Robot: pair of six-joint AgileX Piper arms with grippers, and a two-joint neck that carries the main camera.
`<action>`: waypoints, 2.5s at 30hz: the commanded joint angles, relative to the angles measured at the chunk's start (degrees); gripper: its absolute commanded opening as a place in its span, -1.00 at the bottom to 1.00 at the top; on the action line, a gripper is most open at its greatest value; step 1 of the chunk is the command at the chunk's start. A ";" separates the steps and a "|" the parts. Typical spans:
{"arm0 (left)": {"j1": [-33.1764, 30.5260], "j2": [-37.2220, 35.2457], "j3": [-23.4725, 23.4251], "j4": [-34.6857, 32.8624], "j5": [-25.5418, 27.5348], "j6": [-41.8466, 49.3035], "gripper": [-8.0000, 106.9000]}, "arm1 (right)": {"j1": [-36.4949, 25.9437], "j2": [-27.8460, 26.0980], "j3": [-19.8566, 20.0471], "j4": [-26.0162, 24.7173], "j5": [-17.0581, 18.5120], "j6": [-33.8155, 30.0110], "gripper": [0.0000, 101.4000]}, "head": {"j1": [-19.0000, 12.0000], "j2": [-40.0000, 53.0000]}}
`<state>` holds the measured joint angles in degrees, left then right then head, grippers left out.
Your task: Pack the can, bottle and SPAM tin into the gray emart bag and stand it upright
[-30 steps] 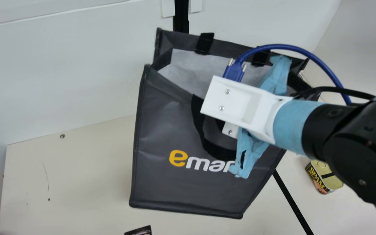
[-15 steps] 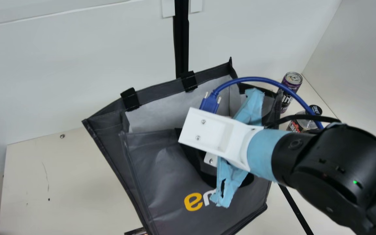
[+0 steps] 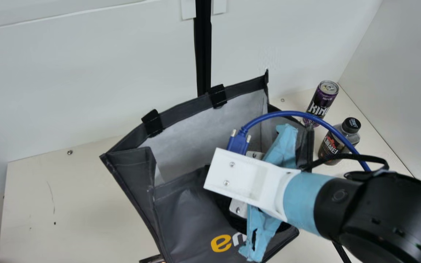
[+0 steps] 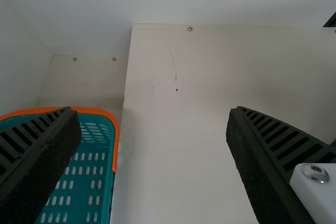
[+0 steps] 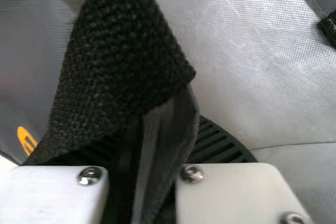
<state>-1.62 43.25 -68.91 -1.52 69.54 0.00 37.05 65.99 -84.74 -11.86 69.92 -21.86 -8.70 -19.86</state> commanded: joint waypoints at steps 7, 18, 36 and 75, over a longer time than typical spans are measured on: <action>0.00 0.00 0.00 0.00 0.00 0.00 0.71 | -0.37 -3.19 1.54 0.43 -0.02 -1.22 0.19 | -1.30 -0.14; 0.00 0.00 0.00 0.00 0.00 0.00 0.71 | -2.93 -6.92 2.44 1.90 -0.02 -5.58 0.87 | -1.30 -0.14; 0.00 0.00 0.00 0.00 0.00 0.00 0.71 | -7.63 -10.80 0.01 6.36 -0.02 -11.27 0.87 | -1.30 -0.14; 0.00 0.00 0.00 0.00 0.00 0.00 0.71 | -17.19 -11.96 -14.36 10.64 -0.02 -8.42 0.87 | -1.30 -0.14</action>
<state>-1.62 43.25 -68.91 -1.52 69.54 0.00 21.80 53.98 -99.01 -0.91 69.91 -29.88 -8.79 -19.86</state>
